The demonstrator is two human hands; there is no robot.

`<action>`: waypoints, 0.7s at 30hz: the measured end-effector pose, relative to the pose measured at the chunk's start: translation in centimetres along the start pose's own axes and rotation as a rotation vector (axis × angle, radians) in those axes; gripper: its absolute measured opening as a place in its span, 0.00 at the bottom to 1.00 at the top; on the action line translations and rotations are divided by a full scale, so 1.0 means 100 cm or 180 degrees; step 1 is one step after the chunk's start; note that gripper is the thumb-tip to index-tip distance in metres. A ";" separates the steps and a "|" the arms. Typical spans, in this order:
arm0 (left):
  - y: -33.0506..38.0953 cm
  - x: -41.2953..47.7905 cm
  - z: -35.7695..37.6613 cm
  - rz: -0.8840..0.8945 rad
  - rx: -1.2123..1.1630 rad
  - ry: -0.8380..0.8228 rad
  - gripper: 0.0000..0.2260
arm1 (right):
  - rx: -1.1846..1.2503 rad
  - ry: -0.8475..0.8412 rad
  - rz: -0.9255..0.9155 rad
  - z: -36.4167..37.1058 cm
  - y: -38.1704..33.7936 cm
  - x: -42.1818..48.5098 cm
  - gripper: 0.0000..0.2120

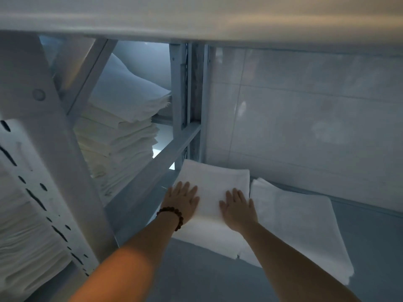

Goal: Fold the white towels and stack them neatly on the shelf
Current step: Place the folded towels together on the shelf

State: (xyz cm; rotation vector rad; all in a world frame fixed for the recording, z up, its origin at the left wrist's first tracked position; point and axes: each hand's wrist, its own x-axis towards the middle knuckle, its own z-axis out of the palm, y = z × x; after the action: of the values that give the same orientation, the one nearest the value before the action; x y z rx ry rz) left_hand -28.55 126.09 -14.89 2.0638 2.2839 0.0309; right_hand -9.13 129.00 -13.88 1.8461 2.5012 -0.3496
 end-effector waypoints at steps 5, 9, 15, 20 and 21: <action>0.001 -0.014 0.002 0.0135 0.0080 0.0277 0.34 | 0.0420 0.0123 0.0131 0.005 0.009 -0.010 0.31; 0.008 -0.025 0.017 0.0957 0.0345 0.0267 0.41 | 0.0550 0.0254 0.0167 0.006 0.006 -0.014 0.30; -0.004 -0.003 -0.003 0.0892 0.0591 0.0361 0.34 | 0.0770 0.0202 0.0109 0.001 -0.005 -0.018 0.40; 0.004 -0.012 0.010 0.0554 0.0465 0.0305 0.37 | -0.0336 0.0114 -0.0139 0.010 -0.003 -0.026 0.50; 0.005 -0.012 0.009 0.0539 0.0490 0.0331 0.36 | -0.0406 0.0160 -0.0148 0.009 -0.002 -0.026 0.50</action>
State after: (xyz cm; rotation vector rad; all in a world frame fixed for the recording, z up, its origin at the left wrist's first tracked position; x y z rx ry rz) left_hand -27.90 124.92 -15.68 2.3823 2.2259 -0.0311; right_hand -8.66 126.29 -14.36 1.7739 2.5365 -0.1423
